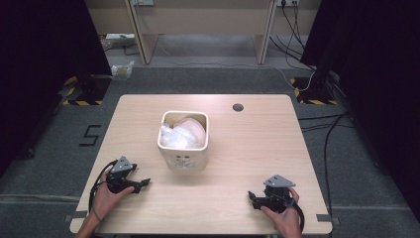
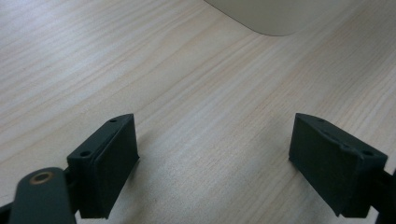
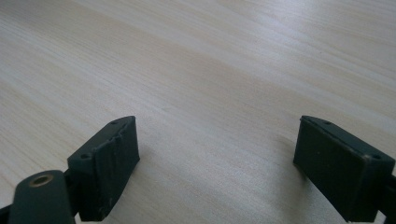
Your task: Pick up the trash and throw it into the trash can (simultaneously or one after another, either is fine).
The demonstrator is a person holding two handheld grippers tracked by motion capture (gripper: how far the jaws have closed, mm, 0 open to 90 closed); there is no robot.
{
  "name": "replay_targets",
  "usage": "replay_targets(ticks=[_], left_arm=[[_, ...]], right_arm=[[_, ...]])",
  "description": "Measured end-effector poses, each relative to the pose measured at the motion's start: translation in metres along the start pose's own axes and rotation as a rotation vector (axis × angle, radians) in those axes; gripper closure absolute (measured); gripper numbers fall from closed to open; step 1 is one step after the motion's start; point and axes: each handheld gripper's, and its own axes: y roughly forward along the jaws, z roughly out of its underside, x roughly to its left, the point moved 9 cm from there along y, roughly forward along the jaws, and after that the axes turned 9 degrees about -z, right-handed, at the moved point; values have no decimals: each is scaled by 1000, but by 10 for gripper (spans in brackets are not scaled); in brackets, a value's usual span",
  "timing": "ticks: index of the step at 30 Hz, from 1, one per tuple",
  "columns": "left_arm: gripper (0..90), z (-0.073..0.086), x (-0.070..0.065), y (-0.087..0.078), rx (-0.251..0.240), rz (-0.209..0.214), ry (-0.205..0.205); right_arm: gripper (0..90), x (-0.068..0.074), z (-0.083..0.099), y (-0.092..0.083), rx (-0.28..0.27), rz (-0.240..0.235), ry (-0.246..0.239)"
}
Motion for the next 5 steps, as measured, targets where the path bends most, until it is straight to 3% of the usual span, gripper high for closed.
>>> replay_targets(ticks=[5], left_arm=[[144, 0, 0, 0, 0, 2, -1]], right_arm=[[140, 0, 0, 0, 0, 0, 1]])
